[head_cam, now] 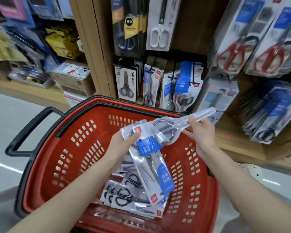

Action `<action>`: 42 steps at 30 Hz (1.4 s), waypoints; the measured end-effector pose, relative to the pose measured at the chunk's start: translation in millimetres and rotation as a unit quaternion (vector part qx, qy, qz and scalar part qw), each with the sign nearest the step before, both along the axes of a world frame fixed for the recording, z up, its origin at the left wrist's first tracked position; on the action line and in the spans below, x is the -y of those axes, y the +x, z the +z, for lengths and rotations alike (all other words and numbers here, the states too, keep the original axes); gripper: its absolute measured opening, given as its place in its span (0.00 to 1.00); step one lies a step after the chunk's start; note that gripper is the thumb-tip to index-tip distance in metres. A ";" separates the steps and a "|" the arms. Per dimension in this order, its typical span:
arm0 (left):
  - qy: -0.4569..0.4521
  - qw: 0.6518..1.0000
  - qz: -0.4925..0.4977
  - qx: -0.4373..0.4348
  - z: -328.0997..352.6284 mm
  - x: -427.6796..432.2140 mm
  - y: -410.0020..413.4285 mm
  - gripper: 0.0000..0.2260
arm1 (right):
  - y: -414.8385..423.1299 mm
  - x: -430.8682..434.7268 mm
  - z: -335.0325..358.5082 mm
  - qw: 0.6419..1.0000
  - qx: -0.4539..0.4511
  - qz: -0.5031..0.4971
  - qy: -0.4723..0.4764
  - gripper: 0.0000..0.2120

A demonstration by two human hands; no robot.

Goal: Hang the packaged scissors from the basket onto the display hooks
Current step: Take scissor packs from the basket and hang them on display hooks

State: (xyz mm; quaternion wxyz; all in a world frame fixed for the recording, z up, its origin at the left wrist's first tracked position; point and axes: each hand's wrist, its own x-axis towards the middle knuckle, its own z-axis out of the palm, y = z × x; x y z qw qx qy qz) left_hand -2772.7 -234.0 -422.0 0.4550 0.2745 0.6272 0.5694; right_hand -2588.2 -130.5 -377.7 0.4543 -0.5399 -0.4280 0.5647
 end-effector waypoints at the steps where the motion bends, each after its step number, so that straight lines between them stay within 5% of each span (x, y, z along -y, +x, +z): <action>1: -0.003 1.000 0.008 -0.024 3.0 0.3 0.2 0.08 | 1.9 0.7 1.8 1.000 -0.007 0.006 -0.014 0.08; 6: 0.035 0.992 0.057 -0.107 28.6 -6.1 -4.9 0.04 | 23.3 2.8 2.8 0.967 -0.027 0.121 -0.224 0.11; 9: 0.077 0.988 0.061 -0.118 50.7 -12.8 -2.3 0.06 | 30.7 13.1 2.4 0.948 0.023 0.185 -0.258 0.17; 11: 0.095 0.988 0.053 -0.108 63.3 -17.2 0.0 0.07 | 27.0 19.0 4.3 0.953 0.136 0.208 -0.175 0.16; 14: 0.110 0.987 0.030 -0.116 82.3 -24.7 2.3 0.06 | 18.5 21.0 13.9 0.943 0.296 0.136 0.071 0.13; 17: 0.143 0.979 0.002 -0.143 100.3 -31.1 3.3 0.07 | 10.3 16.5 36.0 0.878 0.354 0.144 0.287 0.26; 19: 0.167 0.968 -0.035 -0.183 108.7 -34.7 5.3 0.09 | 2.1 11.6 50.8 0.833 0.379 0.214 0.342 0.35; 21: 0.178 0.956 -0.071 -0.220 115.4 -37.2 9.2 0.10 | -6.1 6.1 63.9 0.817 0.377 0.277 0.338 0.34; 24: 0.190 0.951 -0.074 -0.233 118.5 -41.8 13.8 0.10 | -11.7 -0.8 69.7 0.848 0.325 0.320 0.270 0.20; 29: 0.187 0.965 -0.012 -0.185 110.8 -51.5 21.8 0.08 | -10.5 -8.7 66.4 0.863 0.328 0.268 0.276 0.21; 33: 0.189 0.964 0.056 -0.181 106.2 -62.5 14.5 0.08 | 10.1 -29.2 77.3 0.847 0.379 0.207 0.310 0.06; 39: 0.166 0.964 0.047 -0.205 91.1 -80.5 7.5 0.05 | 40.7 -74.2 104.9 0.880 0.297 0.093 0.358 0.08; 42: 0.161 0.965 0.042 -0.205 82.8 -88.7 11.1 0.07 | 47.2 -100.6 111.0 0.857 0.329 0.062 0.391 0.05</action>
